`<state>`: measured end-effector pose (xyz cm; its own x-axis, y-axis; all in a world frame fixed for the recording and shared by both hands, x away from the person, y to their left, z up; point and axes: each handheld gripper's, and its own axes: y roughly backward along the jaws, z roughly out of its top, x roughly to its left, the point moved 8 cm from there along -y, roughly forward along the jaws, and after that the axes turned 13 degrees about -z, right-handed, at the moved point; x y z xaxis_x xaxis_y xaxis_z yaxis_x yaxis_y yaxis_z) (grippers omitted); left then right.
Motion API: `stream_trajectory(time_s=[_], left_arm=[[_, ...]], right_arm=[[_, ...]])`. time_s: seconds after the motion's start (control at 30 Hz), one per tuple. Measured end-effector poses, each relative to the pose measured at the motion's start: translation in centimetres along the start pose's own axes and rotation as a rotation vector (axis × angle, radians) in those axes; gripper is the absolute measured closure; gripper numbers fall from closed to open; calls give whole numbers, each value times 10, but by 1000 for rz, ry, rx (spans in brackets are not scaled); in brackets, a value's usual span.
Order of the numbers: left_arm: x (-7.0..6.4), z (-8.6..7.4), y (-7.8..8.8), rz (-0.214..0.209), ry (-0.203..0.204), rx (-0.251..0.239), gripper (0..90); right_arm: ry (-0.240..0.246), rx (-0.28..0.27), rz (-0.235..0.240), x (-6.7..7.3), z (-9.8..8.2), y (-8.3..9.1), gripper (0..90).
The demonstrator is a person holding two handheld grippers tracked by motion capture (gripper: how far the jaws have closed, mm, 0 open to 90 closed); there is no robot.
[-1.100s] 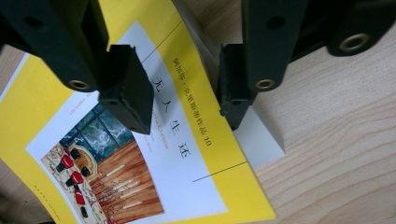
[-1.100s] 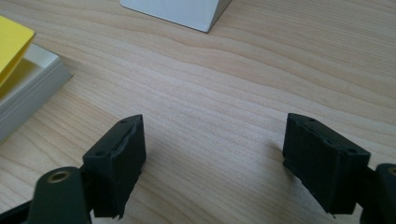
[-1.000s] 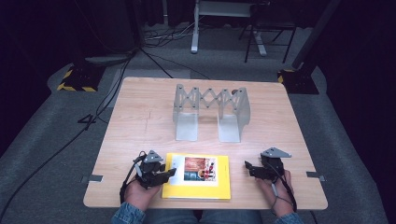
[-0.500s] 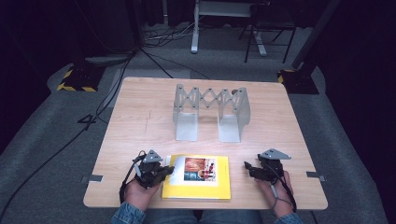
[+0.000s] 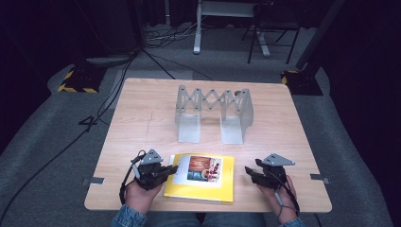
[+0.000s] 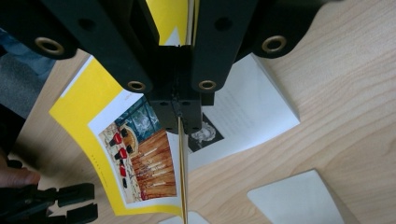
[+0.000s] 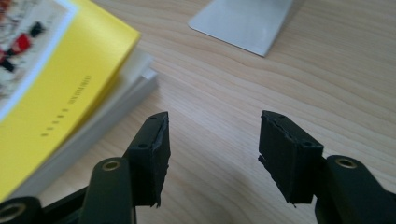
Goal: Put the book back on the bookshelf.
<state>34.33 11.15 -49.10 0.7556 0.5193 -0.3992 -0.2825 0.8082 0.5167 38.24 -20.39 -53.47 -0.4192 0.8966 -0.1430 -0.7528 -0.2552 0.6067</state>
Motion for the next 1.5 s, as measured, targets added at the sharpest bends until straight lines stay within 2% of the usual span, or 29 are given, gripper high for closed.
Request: stream_trajectory(time_s=[0.17,0.33,0.63,0.87,1.13,1.43,1.5], left_arm=[[-6,9,5,-23,1,-19,897],[-11,18,8,-38,13,-35,897],[-22,37,10,-34,-9,-45,897],[-30,47,8,-48,0,-51,897],[-36,58,4,-58,-12,-59,897],[-37,67,2,-93,-6,-72,897],[-37,68,1,-102,-4,-73,897]], right_arm=[[41,-63,46,16,9,21,440],[105,-129,94,31,16,39,440],[197,-182,155,58,21,49,381],[256,-213,187,76,22,53,346],[322,-251,183,90,20,57,328],[418,-229,143,106,11,43,326],[445,-238,132,110,11,41,326]])
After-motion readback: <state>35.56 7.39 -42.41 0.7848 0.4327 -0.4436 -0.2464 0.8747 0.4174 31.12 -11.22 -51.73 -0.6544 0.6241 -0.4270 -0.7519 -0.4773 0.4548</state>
